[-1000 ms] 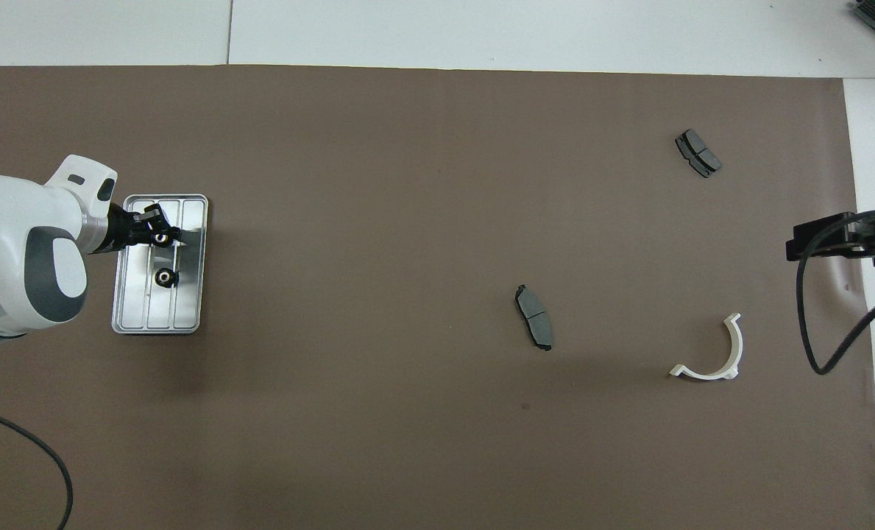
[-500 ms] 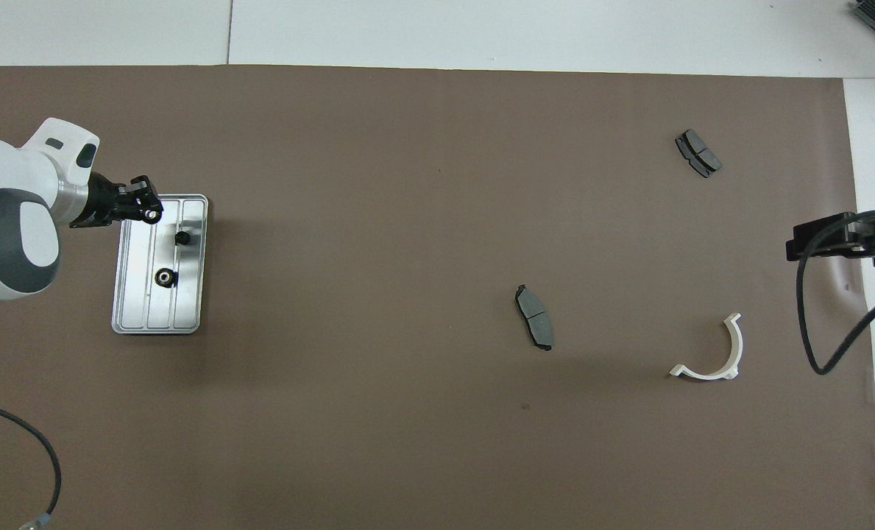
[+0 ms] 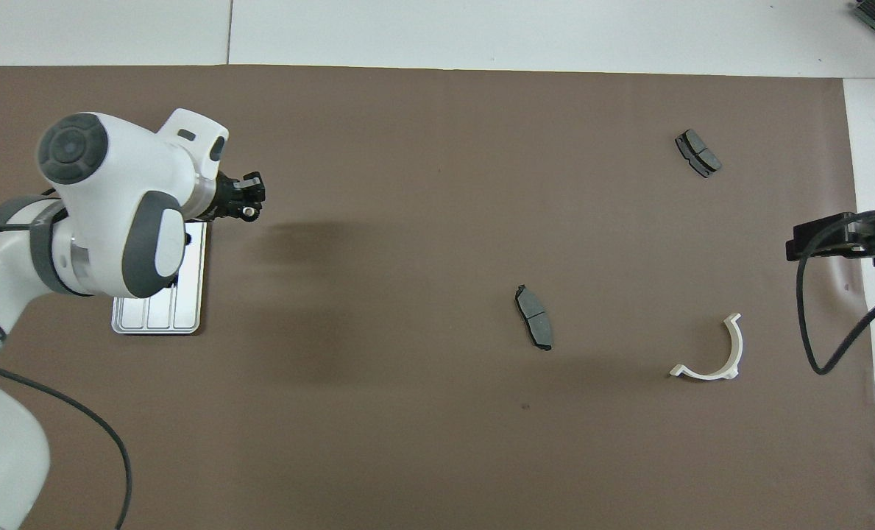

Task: Place bearing gear from tray to pile
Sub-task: 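Carry the gear to the table center and open the left gripper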

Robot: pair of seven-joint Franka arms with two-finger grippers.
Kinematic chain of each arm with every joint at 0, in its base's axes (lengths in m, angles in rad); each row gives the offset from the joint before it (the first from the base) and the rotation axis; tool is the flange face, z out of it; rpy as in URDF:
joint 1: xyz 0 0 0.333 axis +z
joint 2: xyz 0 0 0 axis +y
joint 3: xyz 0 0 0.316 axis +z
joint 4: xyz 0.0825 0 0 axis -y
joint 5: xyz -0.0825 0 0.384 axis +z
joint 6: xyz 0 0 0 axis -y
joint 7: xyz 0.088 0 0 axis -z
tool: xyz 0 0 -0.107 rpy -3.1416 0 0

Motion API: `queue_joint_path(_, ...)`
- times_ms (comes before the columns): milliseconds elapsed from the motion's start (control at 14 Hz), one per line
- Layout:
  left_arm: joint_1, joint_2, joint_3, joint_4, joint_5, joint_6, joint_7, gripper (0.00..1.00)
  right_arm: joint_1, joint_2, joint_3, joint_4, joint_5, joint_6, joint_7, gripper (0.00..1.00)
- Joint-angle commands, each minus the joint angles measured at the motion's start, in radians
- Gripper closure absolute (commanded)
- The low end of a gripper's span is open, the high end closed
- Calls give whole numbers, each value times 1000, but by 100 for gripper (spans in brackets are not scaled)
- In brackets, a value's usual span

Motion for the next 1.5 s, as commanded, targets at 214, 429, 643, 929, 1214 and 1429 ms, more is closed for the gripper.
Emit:
queue_joint_path(214, -232, 4, 18, 14, 29, 5, -99, 82, -11, -1, 5, -1, 23, -4, -13, 0)
queue_joint_path(429, -310, 45, 16, 11, 29, 116, -168, 82, -11, 0, 4, -1, 23, 5, -18, 0)
queue_joint_path(643, -366, 75, 16, 6, 30, 121, -171, 82, -11, -1, 4, -13, 23, 28, -31, 0)
queue_joint_path(929, -403, 96, 16, 8, 32, 141, -171, 63, -5, 5, 16, -78, 25, 156, -13, 0)
queue_joint_path(1214, -389, 95, 18, 22, 61, 131, -170, 2, 0, 92, 99, -78, 26, 234, 65, 0)
queue_joint_path(1429, -297, 58, 19, 23, 62, 89, -159, 3, 1, 153, 191, -79, 26, 335, 176, 0)
